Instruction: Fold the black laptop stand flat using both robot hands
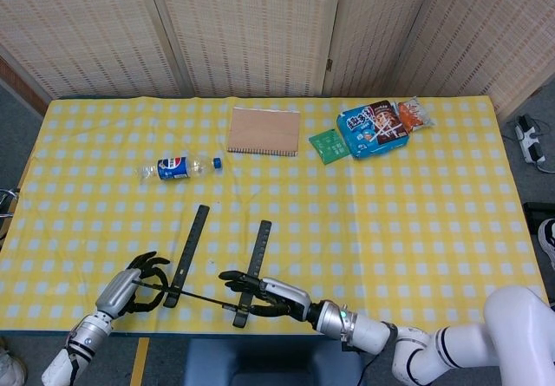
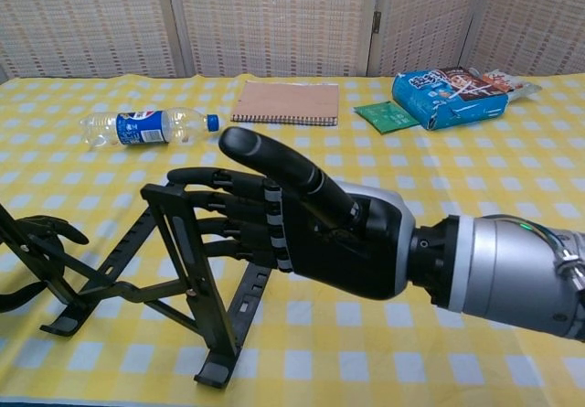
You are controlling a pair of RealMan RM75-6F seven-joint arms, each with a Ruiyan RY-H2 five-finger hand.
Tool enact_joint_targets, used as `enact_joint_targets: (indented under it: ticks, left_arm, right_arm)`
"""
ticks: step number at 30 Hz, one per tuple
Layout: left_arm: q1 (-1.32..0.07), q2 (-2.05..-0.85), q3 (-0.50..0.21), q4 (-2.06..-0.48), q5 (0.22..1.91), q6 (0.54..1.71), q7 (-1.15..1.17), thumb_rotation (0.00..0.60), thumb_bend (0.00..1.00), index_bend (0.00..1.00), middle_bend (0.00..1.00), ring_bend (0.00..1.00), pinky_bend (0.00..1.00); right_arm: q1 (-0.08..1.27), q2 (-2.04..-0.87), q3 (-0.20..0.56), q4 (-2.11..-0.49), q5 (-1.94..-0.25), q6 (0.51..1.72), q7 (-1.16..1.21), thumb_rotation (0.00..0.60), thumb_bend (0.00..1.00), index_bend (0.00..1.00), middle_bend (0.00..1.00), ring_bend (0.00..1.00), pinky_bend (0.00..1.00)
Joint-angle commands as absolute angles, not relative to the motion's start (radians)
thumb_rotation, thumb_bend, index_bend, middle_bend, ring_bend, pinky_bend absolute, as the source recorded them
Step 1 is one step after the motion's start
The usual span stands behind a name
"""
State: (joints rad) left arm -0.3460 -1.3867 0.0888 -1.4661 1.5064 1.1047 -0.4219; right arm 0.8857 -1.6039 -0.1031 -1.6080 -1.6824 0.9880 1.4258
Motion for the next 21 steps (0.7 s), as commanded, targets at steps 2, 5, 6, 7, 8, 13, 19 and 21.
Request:
enact_joint_targets:
  ticks: [2, 5, 6, 7, 8, 13, 19, 21]
  left_arm:
    - [-0.344, -1.391, 0.088, -1.463, 1.507, 1.106, -0.426, 0.600, 0.52, 0.57, 0.25, 0.08, 0.00]
    - [-0.344, -1.390, 0.089, -1.464, 1.511, 1.104, -0.433, 0.600, 0.55, 0.58, 0.26, 0.09, 0.00]
    - [-0.345, -1.389, 0.088, -1.466, 1.512, 1.104, -0.436, 0.600, 0.55, 0.58, 0.26, 0.09, 0.00]
    - [-0.345, -1.388, 0.089, -1.468, 1.514, 1.104, -0.439, 0.600, 0.55, 0.57, 0.26, 0.08, 0.00]
    - [-0.345, -1.386, 0.089, -1.472, 1.518, 1.105, -0.445, 0.600, 0.55, 0.56, 0.26, 0.08, 0.00]
    - [-0.358, -1.360, 0.094, -1.502, 1.530, 1.088, -0.461, 0.600, 0.54, 0.39, 0.26, 0.06, 0.00]
    - [-0.381, -1.313, 0.089, -1.557, 1.540, 1.070, -0.476, 0.600, 0.54, 0.23, 0.20, 0.01, 0.00]
    - [-0.389, -1.300, 0.081, -1.574, 1.538, 1.068, -0.475, 0.600, 0.54, 0.20, 0.19, 0.00, 0.00]
  right_arm:
    - [0.885, -1.603, -0.102, -1.609, -1.680, 0.988, 1.422, 0.233, 0.20, 0.00, 0.00, 0.01, 0.00]
    - [0.884, -1.602, -0.101, -1.611, -1.680, 0.988, 1.420, 0.233, 0.20, 0.00, 0.00, 0.00, 0.00]
    - [0.883, -1.600, -0.101, -1.612, -1.679, 0.988, 1.419, 0.233, 0.20, 0.00, 0.00, 0.00, 0.00]
    - [0.883, -1.599, -0.101, -1.613, -1.678, 0.988, 1.418, 0.235, 0.20, 0.00, 0.00, 0.00, 0.00]
    - [0.882, -1.598, -0.101, -1.614, -1.678, 0.990, 1.418, 0.234, 0.20, 0.00, 0.00, 0.00, 0.00]
    - [0.875, -1.581, -0.098, -1.620, -1.681, 1.007, 1.421, 0.232, 0.20, 0.00, 0.00, 0.01, 0.00]
    - [0.857, -1.541, -0.099, -1.632, -1.678, 1.035, 1.420, 0.235, 0.20, 0.00, 0.00, 0.01, 0.00]
    - [0.851, -1.530, -0.100, -1.634, -1.676, 1.043, 1.421, 0.233, 0.20, 0.00, 0.00, 0.01, 0.00]
